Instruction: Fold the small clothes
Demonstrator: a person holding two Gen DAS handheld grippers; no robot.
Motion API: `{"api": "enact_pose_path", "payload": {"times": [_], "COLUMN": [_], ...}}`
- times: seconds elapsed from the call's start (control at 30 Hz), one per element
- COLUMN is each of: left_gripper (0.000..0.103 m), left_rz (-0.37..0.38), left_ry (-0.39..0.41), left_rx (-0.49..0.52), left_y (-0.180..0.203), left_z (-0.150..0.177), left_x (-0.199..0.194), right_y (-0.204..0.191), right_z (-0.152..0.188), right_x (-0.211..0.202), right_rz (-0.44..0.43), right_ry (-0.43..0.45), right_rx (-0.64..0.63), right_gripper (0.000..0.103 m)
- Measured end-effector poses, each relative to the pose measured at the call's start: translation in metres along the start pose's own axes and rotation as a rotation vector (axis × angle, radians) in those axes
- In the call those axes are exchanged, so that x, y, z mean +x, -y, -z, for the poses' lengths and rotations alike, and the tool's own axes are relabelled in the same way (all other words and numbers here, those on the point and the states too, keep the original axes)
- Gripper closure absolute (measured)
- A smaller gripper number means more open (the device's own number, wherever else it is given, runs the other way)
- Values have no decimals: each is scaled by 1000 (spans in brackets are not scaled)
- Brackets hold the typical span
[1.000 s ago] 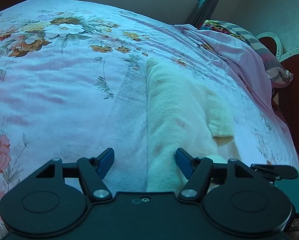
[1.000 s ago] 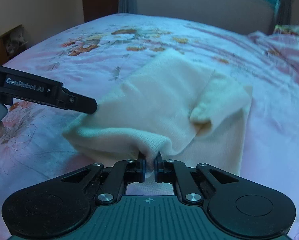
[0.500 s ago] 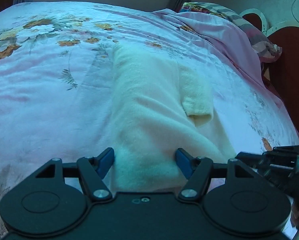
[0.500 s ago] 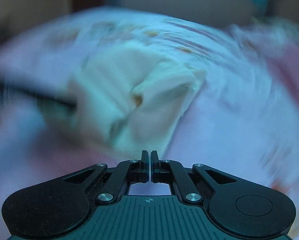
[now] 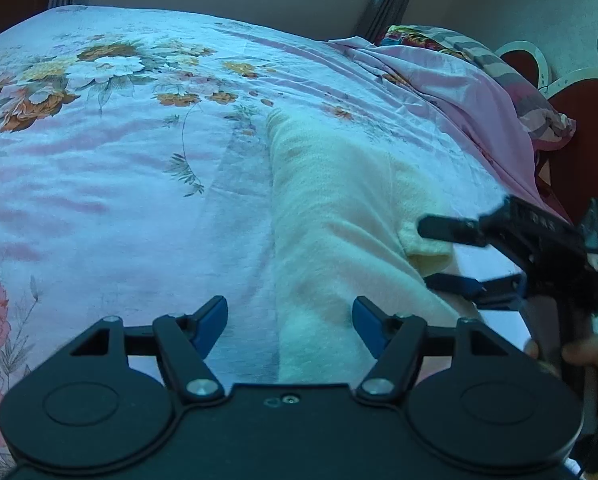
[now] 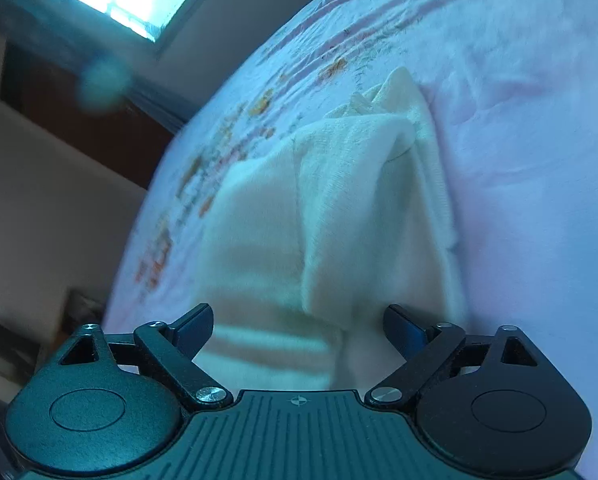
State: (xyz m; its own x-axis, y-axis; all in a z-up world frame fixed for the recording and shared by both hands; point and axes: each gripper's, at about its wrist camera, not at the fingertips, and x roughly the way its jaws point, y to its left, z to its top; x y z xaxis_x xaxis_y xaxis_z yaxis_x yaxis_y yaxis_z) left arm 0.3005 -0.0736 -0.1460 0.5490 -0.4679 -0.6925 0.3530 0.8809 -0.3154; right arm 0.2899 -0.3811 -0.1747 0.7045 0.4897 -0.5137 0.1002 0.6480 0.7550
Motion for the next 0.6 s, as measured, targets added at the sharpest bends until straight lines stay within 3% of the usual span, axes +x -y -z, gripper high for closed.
{"api": "enact_pose_path", "payload": {"times": [0.07, 0.1, 0.2, 0.3, 0.37, 0.43, 0.47, 0.5, 0.6], "left_gripper": [37, 37, 37, 37, 37, 37, 37, 37, 37], "left_rz": [5, 5, 10, 11, 10, 10, 9, 7, 5], "left_ry": [-1, -2, -4, -4, -5, -5, -7, -6, 12], "left_rx": [-17, -24, -29, -30, -29, -37, -40, -41, -43], "left_y": [-3, -4, -6, -7, -8, -9, -9, -10, -9], "left_z": [0, 0, 0, -1, -1, -2, -3, -3, -5], "left_x": [2, 3, 5, 6, 7, 8, 8, 8, 7], "right_y": [3, 6, 13, 32, 36, 22, 15, 8, -25], "right_z": [-5, -7, -11, -19, -22, -23, -24, -25, -32], "right_x": [11, 17, 31, 30, 40, 48, 50, 49, 32], "right_rz": [-36, -62, -125, -143, -156, -137, -125, -121, -62], "right_ry": [-18, -33, -64, 39, 10, -24, -33, -29, 53], "right_rx": [27, 45, 73, 183, 206, 136, 107, 73, -95], "right_gripper": [61, 69, 71, 70, 70, 70, 85, 88, 90]}}
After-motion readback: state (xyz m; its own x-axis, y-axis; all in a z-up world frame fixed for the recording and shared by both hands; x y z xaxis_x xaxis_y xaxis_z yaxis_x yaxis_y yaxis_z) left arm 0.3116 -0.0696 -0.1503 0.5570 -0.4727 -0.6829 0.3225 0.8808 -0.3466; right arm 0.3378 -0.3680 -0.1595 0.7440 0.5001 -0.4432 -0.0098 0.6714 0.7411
